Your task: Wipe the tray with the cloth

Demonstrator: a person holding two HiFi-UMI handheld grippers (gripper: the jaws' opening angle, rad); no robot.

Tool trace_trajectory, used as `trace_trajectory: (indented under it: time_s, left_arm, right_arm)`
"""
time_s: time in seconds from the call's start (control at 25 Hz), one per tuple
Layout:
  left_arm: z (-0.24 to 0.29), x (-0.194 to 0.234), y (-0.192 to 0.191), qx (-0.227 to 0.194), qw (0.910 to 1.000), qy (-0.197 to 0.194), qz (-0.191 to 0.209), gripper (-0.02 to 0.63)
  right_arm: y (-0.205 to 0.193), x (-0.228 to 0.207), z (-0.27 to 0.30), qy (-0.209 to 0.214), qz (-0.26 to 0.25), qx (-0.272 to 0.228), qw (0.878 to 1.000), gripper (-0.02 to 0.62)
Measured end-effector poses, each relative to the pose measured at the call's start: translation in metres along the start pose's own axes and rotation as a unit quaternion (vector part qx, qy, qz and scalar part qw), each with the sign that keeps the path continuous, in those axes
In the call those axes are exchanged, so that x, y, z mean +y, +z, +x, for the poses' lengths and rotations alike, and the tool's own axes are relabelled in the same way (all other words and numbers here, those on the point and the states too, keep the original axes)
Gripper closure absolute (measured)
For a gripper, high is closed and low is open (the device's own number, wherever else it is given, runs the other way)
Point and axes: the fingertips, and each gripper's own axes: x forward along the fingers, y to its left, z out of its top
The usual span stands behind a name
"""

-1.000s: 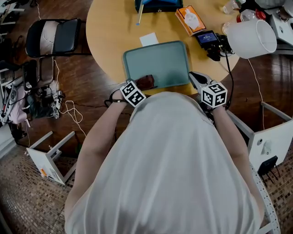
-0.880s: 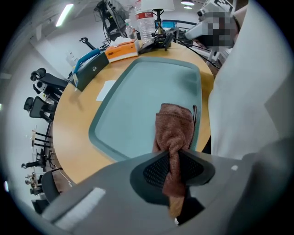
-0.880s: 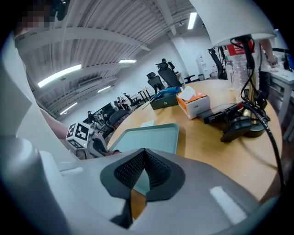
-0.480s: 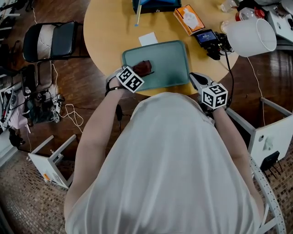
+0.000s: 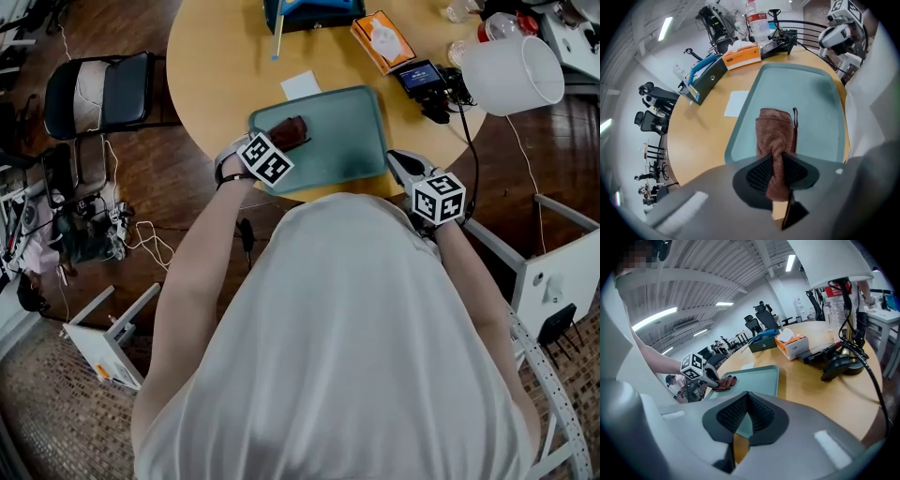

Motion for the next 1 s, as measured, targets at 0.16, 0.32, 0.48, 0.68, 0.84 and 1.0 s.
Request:
trace_trajectory:
  time_s: [0.16, 0.32, 0.48, 0.68, 0.84, 1.0]
  left_arm:
    - [-0.010, -0.005, 0.005, -0.034, 0.9991, 0.016, -0.020, 0.224]
    - [-0.033, -0.008, 0.004, -0.083, 0.9918, 0.030, -0.092, 0.225]
    - [-0.061, 0.009, -0.016, -0.121, 0.9667, 0.063, -0.216, 0.225]
    - [-0.076, 0.052, -0.089, -0.101, 0.9090, 0.128, -0.383, 0.227]
    - [-0.057, 0.067, -0.144, -0.039, 0.8784, 0.141, -0.455, 0.227]
    - [-0.033, 0.071, -0.143, -0.019, 0.8795, 0.114, -0.462, 0.227]
  right_arm:
    - [0.002, 0.002, 0.004, 0.006, -0.006, 0.003, 1.000, 0.592]
    - [0.005, 0.007, 0.009, 0.016, -0.018, 0.006, 1.000, 0.592]
    - [0.007, 0.012, 0.013, 0.027, -0.028, 0.009, 0.999, 0.592]
    - [0.011, 0.017, 0.018, 0.036, -0.040, 0.014, 0.998, 0.592]
    - [0.015, 0.024, 0.017, 0.036, -0.045, 0.012, 0.998, 0.592]
    - [0.014, 0.022, 0.012, 0.026, -0.043, 0.015, 0.999, 0.592]
